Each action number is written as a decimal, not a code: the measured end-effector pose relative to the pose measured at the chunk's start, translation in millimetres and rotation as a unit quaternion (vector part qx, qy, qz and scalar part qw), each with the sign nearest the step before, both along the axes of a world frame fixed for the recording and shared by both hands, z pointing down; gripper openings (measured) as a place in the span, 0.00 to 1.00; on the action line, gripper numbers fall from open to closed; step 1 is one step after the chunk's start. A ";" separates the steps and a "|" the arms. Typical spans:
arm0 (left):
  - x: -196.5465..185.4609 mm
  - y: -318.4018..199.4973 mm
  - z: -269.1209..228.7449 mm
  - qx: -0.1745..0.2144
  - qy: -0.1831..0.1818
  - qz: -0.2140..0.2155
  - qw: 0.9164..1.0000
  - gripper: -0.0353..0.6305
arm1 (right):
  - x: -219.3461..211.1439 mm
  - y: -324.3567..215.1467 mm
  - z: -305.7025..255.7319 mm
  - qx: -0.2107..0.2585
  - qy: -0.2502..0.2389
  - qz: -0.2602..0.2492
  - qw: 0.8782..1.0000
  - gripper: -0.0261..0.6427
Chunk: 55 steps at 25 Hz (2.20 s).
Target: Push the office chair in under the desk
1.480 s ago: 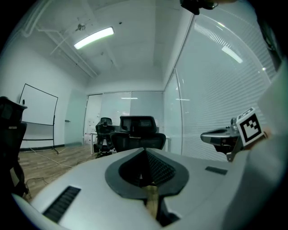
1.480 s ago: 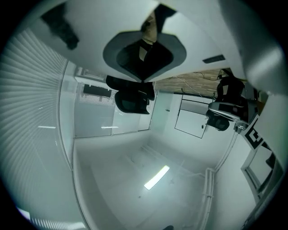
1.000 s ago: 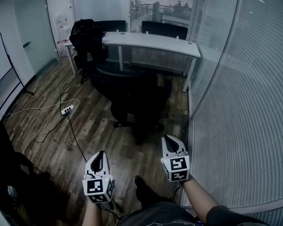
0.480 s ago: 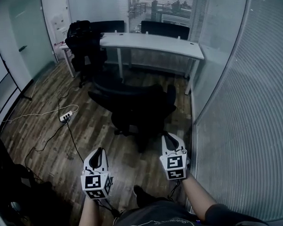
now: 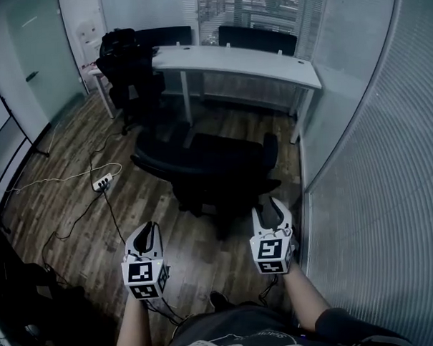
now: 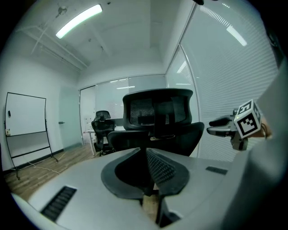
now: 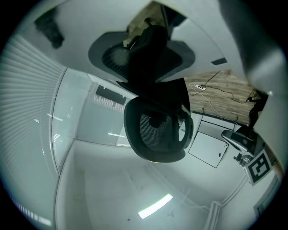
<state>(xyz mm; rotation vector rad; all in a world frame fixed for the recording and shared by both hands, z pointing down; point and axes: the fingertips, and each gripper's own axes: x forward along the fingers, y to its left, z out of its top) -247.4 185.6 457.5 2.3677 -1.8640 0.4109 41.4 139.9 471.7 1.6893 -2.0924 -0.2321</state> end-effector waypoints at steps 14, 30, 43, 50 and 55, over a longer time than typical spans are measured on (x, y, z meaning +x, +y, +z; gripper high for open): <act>4.2 -83.0 7.5 0.000 -0.106 0.033 0.994 0.48 | 7.2 -56.9 0.7 0.042 0.136 0.013 0.990 0.49; -14.1 -153.0 3.4 0.033 -0.197 0.143 0.969 0.49 | -16.4 -82.1 10.9 0.008 0.275 0.068 0.959 0.49; -39.5 -210.6 41.0 0.095 -0.462 0.237 0.850 0.50 | -19.0 -88.8 18.7 -0.022 0.296 0.109 0.949 0.49; -25.5 -236.2 43.7 0.159 -0.491 0.241 0.822 0.42 | -16.7 -91.4 20.5 -0.050 0.301 0.136 0.943 0.49; -24.2 -239.8 41.6 0.156 -0.496 0.247 0.818 0.40 | -17.1 -88.6 19.8 -0.074 0.306 0.150 0.937 0.49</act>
